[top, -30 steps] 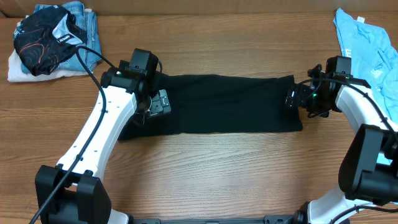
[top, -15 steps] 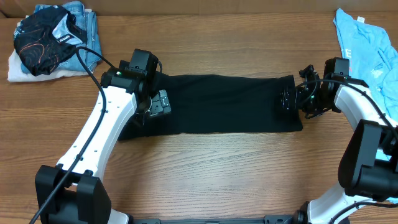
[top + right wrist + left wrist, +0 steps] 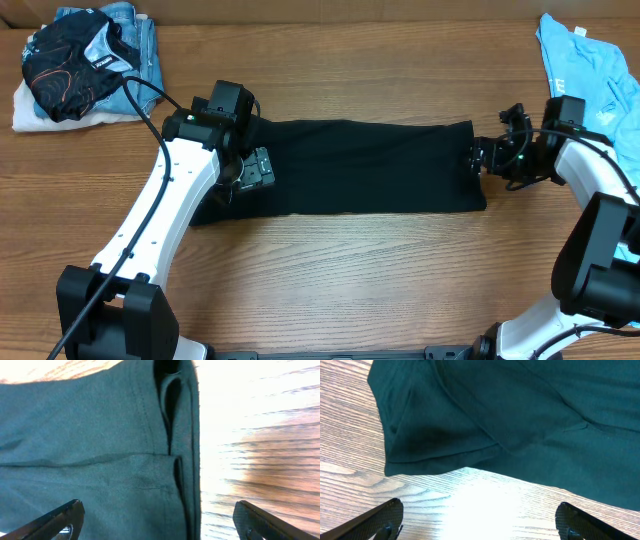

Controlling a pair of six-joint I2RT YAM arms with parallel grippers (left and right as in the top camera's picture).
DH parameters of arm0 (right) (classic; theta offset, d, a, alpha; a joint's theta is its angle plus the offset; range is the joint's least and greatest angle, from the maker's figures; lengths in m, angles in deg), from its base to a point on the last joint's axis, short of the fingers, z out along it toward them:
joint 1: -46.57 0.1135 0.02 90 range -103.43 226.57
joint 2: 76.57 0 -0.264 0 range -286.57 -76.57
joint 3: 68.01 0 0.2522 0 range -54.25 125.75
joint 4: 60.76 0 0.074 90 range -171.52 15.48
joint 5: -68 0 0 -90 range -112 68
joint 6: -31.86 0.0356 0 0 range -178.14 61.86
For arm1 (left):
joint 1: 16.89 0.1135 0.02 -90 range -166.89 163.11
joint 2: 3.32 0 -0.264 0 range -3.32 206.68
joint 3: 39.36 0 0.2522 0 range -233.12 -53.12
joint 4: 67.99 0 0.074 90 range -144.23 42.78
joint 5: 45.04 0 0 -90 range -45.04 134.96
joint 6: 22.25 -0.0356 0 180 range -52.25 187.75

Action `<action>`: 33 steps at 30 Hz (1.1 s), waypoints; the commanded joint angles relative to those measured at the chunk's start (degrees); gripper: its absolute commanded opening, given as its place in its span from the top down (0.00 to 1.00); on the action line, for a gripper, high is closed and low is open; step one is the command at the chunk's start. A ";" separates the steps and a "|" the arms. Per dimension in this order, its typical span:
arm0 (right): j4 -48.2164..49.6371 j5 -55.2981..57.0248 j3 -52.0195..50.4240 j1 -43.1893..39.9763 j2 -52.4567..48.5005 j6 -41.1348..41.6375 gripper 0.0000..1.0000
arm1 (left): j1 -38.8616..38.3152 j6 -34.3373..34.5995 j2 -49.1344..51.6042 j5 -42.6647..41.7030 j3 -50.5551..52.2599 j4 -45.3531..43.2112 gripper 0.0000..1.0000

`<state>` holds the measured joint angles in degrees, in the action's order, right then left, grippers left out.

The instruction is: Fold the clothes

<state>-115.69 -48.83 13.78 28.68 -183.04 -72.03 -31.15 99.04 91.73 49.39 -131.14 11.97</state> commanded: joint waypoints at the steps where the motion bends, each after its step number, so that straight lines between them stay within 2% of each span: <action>1: 0.15 -7.26 -0.17 -1.60 -0.39 -3.19 0.00 | -0.44 -1.07 -0.17 -1.57 0.33 -0.02 0.00; 9: -0.48 -9.92 -0.17 -2.05 -1.22 -4.83 0.00 | -0.44 -1.07 -0.17 -2.16 0.33 0.00 0.00; 18: 0.07 -9.92 -0.15 -2.12 -9.40 -4.85 0.00 | -0.44 -1.11 -0.17 -3.26 0.33 0.09 0.00; 33: -2.91 -14.38 -0.15 -2.05 -11.13 -4.98 0.00 | -0.44 -1.09 -0.17 -3.26 0.33 -0.09 0.00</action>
<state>-117.46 -65.31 14.59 26.32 -190.76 -77.24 -31.15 99.02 91.73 46.83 -131.14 11.99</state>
